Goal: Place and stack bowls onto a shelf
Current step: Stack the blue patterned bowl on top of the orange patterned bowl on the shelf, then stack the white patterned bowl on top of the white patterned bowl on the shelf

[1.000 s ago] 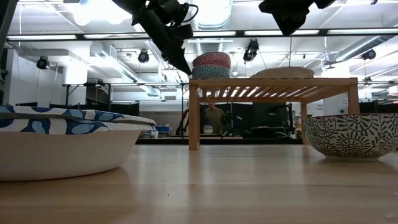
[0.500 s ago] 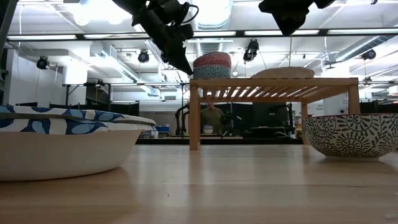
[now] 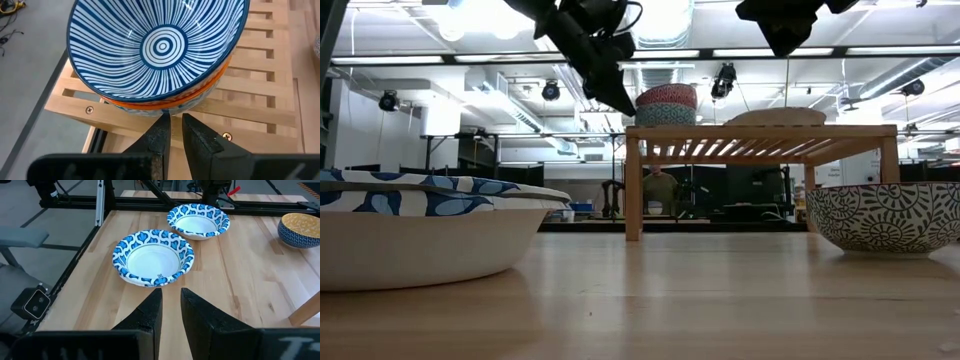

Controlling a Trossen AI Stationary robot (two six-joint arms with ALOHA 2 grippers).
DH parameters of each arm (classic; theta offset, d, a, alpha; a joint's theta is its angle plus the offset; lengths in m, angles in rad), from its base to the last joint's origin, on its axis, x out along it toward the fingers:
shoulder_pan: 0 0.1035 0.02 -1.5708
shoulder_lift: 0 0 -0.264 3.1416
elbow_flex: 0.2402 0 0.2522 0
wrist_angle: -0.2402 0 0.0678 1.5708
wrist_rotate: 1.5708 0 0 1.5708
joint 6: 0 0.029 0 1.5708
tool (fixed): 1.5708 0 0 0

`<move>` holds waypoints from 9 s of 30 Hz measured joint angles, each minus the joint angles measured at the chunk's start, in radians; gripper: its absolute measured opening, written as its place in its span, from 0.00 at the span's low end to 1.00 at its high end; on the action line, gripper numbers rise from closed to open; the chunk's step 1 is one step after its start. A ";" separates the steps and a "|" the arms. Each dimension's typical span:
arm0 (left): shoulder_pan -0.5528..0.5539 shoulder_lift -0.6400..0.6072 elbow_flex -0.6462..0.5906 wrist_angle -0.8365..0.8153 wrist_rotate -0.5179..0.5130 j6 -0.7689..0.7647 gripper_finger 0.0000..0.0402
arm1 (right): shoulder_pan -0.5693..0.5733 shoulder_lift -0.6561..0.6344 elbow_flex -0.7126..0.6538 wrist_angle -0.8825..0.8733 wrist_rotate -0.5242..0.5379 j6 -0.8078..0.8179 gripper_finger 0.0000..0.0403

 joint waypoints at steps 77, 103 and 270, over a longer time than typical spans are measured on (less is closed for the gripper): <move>-0.698 -0.234 -0.837 0.278 0.011 -0.556 0.44 | 0.103 0.328 0.465 -0.613 0.083 0.531 0.15; -0.724 -0.231 -0.545 0.215 -0.202 -0.575 0.01 | -0.023 0.517 0.433 -0.326 0.201 0.518 0.51; -0.797 -0.341 -0.927 0.590 -0.391 -0.548 0.12 | -0.086 0.852 0.699 -0.417 0.017 -0.230 0.32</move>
